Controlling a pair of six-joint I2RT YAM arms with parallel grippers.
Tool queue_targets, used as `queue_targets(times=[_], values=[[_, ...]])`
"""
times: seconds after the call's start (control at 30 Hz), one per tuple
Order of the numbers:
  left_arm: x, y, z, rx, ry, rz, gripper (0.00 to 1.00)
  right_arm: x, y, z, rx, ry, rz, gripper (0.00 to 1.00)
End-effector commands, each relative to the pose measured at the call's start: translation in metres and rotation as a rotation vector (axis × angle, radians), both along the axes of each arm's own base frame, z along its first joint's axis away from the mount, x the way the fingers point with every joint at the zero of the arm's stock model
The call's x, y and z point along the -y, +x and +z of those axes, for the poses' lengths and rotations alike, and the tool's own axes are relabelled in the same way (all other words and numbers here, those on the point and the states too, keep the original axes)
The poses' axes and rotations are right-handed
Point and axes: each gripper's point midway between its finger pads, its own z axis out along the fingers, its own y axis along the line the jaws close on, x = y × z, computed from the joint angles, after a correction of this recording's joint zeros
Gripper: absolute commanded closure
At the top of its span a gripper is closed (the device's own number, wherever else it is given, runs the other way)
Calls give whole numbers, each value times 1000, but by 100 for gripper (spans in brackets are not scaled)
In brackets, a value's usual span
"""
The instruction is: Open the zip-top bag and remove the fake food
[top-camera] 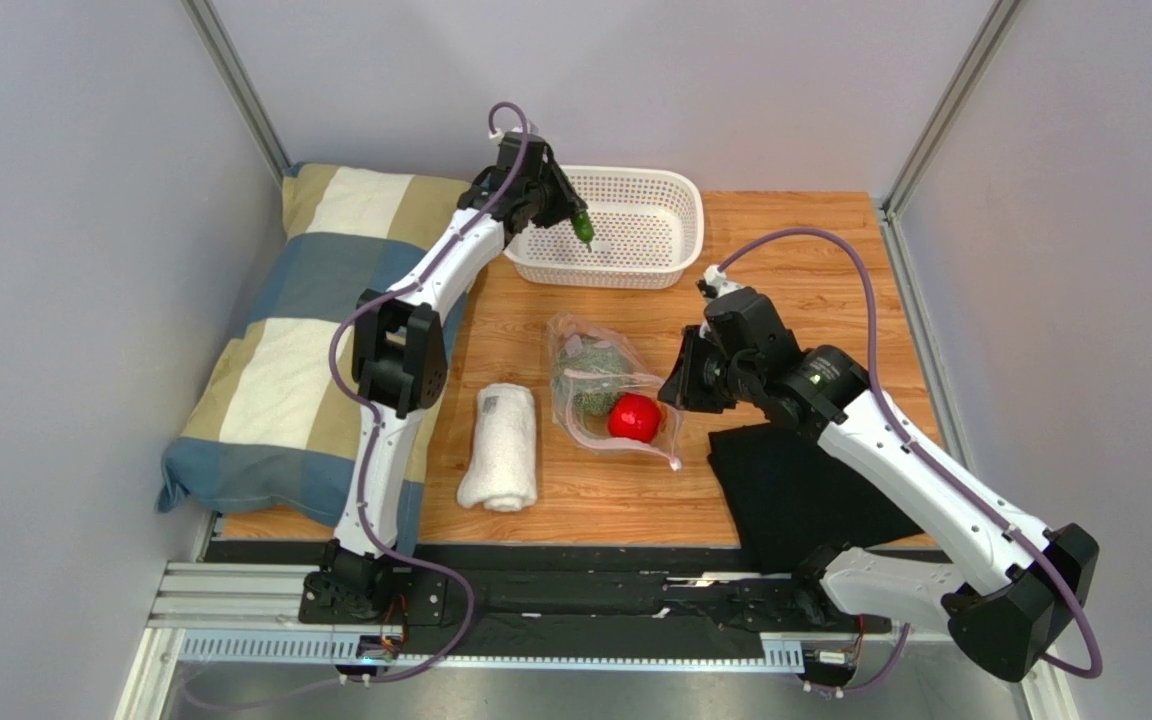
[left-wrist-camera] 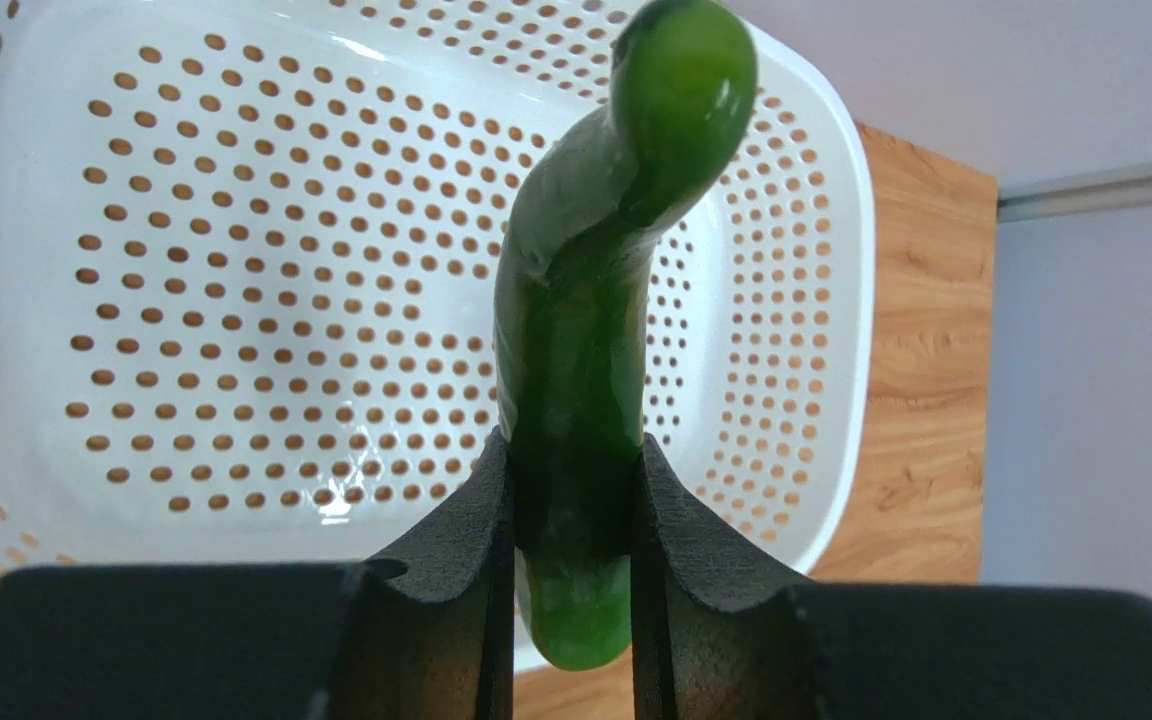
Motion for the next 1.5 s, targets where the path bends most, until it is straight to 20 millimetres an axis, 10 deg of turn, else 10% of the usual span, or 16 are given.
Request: queue_targets(times=[0.0,0.27,0.43,0.53,0.7,1.03,1.23,1.33,1.47], values=[[6,24,4,18,-87,107,98,12,10,22,72,16,-28,100],[-9,28,-25,-14,-25,109,44,14,15,25,69,22,-29,100],[-10,15,6,18,15,8,11,12,16,23,55,26,-16,100],[-15,-13,37,28,57,-73,10,13,19,25,60,25,-19,100],[-15,-123,76,-5,60,-292,22,10,18,20,37,32,-4,100],[-11,-331,70,-33,38,-551,47,-7,27,33,38,104,11,100],[41,-388,86,17,-21,-723,73,-10,32,41,35,142,-39,100],[33,-386,64,-67,55,-634,86,-20,31,43,8,184,-25,100],[15,-388,59,-95,93,-570,78,-16,29,48,26,181,-39,100]])
